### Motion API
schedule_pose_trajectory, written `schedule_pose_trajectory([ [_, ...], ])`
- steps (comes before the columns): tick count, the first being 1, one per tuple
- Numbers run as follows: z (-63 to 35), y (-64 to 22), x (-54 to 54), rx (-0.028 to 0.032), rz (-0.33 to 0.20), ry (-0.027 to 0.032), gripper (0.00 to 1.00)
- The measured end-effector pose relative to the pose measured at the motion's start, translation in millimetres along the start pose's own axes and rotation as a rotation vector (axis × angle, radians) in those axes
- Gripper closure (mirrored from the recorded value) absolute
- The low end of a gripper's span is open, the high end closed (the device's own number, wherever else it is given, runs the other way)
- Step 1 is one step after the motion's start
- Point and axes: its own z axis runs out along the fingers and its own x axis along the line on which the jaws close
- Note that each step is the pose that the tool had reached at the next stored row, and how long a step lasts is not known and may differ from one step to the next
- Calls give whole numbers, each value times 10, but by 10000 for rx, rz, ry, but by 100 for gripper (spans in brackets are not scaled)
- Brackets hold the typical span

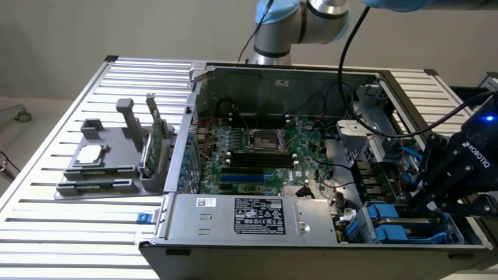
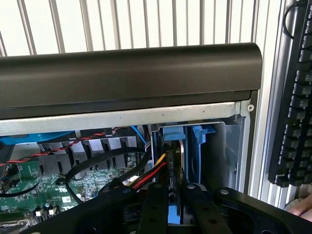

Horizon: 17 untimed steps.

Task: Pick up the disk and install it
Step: 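Insert the first disk wire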

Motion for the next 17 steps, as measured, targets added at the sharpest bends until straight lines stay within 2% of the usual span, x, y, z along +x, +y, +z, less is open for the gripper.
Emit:
schedule_pose_trajectory([
  [8,2,0,-2,33,0,-4,82],
  [9,3,0,-3,36,-1,-1,78],
  [10,4,0,-2,40,-2,4,78],
  [11,1,-1,-1,45,-3,1,71],
  [12,-7,-1,-1,49,-3,-5,71],
  [13,-12,-3,-2,56,-4,-5,64],
  [17,-47,-11,-5,86,-6,-6,64],
])
